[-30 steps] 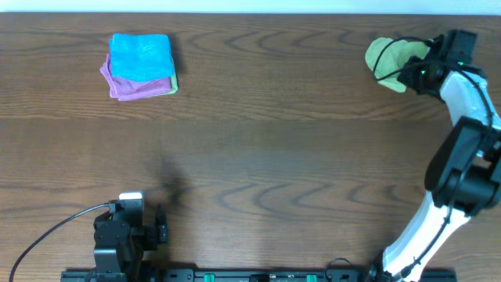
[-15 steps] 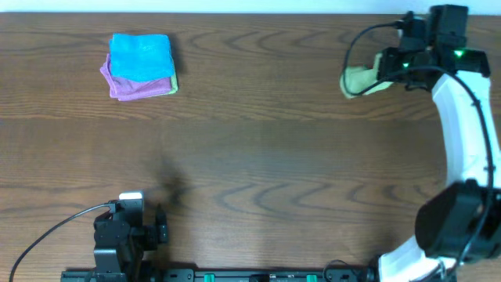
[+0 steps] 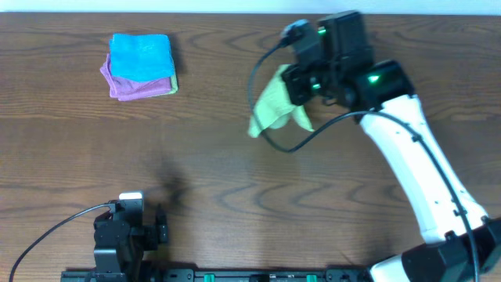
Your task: Fold the cloth
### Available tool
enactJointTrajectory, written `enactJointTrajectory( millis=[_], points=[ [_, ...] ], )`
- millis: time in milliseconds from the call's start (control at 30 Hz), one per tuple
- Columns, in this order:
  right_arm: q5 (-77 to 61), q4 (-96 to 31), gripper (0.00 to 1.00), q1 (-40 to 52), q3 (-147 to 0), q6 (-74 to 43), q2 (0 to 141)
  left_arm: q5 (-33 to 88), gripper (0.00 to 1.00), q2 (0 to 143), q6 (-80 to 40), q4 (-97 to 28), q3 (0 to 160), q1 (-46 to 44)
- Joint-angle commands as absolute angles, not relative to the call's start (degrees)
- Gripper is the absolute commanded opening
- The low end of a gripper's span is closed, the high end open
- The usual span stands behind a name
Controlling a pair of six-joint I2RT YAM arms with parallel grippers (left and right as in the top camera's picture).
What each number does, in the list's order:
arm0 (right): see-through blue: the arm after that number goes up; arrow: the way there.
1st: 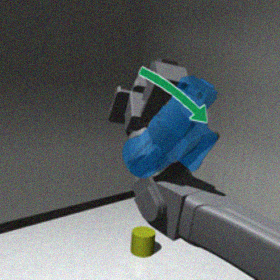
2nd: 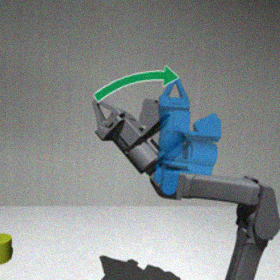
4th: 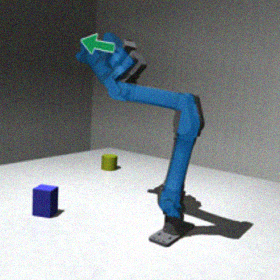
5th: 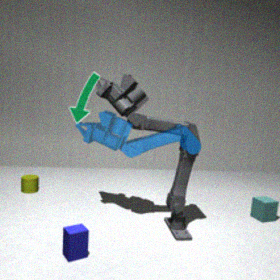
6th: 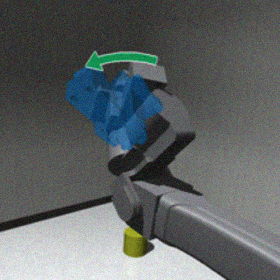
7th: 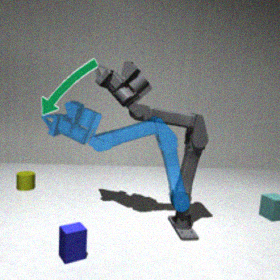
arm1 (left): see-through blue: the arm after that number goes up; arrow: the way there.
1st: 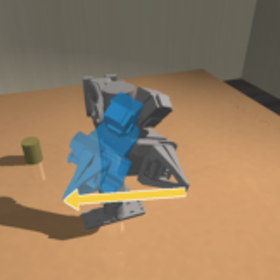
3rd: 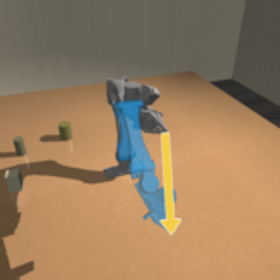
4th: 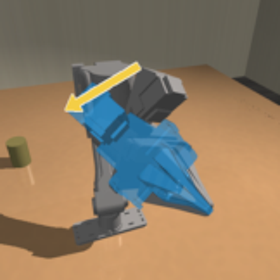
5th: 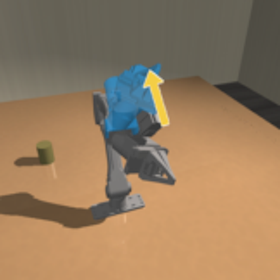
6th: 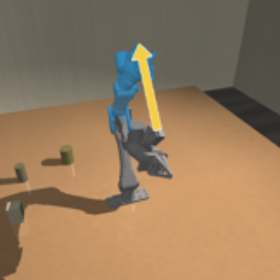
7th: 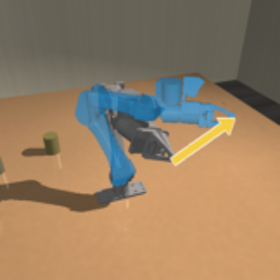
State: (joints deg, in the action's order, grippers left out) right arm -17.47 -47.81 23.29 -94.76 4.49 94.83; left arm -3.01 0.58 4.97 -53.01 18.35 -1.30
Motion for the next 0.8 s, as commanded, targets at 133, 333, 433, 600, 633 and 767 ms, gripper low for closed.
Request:
enactJointTrajectory(
  millis=[133, 333, 433, 600, 633, 767],
  points=[
    [-25.04, -41.25, 0.01, 30.57, -96.01, 5.28, 93.65, -3.62, 0.95, 0.21, 6.26, -54.24, 18.00, -1.52],
    [-10.92, -51.66, 0.13, 27.42, -95.88, 9.85, 95.85, -3.60, 0.96, 0.21, 6.26, -54.22, 18.00, -1.52],
    [2.66, -59.86, 0.17, 19.90, -93.08, 10.09, 98.76, -3.57, 0.95, 0.21, 6.26, -54.22, 18.00, -1.52],
    [-4.82, -57.87, 0.93, 5.56, -89.93, 5.34, 99.00, -3.57, 0.96, 0.21, 6.26, -54.22, 18.00, -1.52],
    [-6.87, -57.60, 0.93, 3.29, -89.93, 5.23, 98.96, -3.57, 0.95, 0.21, 6.26, -54.22, 18.00, -1.52],
    [-13.30, -57.78, 0.96, -2.15, -89.91, 5.19, 98.91, -3.57, 0.95, 0.21, 6.26, -54.19, 18.00, -1.52]
  ],
)
